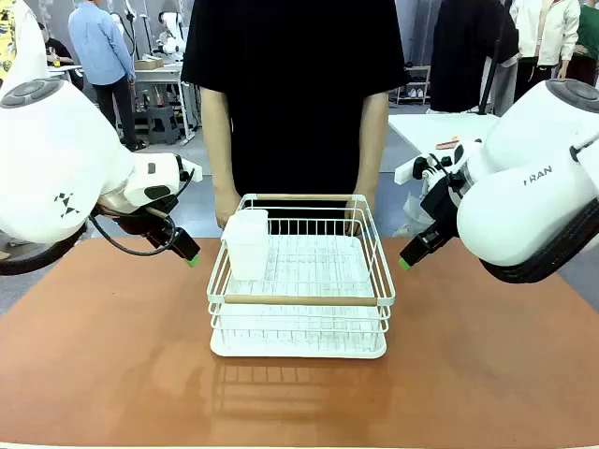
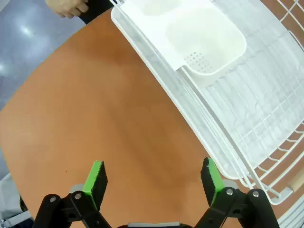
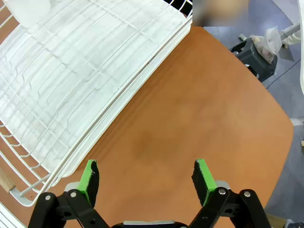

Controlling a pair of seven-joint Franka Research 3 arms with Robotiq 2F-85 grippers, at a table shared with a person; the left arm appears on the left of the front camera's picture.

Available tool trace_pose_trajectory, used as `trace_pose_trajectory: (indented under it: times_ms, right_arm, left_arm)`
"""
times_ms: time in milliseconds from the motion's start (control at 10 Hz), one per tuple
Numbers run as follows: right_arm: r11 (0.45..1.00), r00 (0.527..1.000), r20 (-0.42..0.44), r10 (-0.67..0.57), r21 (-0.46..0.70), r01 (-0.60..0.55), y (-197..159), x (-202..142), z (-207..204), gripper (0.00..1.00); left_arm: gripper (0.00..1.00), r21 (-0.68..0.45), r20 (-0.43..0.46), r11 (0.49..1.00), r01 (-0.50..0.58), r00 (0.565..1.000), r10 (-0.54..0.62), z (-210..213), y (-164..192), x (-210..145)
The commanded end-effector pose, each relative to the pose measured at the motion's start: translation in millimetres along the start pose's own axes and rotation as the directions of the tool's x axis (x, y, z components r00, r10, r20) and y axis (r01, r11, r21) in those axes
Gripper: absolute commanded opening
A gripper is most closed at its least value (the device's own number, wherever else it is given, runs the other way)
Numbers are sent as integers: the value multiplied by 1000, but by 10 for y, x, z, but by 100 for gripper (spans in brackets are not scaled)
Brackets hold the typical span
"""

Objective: Clean the table.
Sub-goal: Pick up the Lint Roller when the human hands it over.

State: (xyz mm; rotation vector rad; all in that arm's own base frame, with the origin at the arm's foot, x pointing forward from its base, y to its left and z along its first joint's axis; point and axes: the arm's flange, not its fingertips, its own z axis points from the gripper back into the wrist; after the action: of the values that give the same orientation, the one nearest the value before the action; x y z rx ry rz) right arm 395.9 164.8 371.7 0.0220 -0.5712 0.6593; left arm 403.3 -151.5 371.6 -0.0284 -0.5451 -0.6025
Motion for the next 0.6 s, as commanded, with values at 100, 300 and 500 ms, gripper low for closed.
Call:
trace_pose_trajectory:
  times_ms: [100, 300, 500]
  right_arm:
    - [1000, 1000, 0, 0, 0, 0, 0, 0, 0, 100]
    - [1000, 1000, 0, 0, 0, 0, 0, 0, 0, 100]
    - [1000, 1000, 0, 0, 0, 0, 0, 0, 0, 100]
  left_arm:
    - [100, 0, 0, 1000, 0, 1000, 0, 0, -2, 1]
    - [100, 0, 0, 1000, 0, 1000, 0, 0, -2, 1]
    - [100, 0, 0, 1000, 0, 1000, 0, 0, -2, 1]
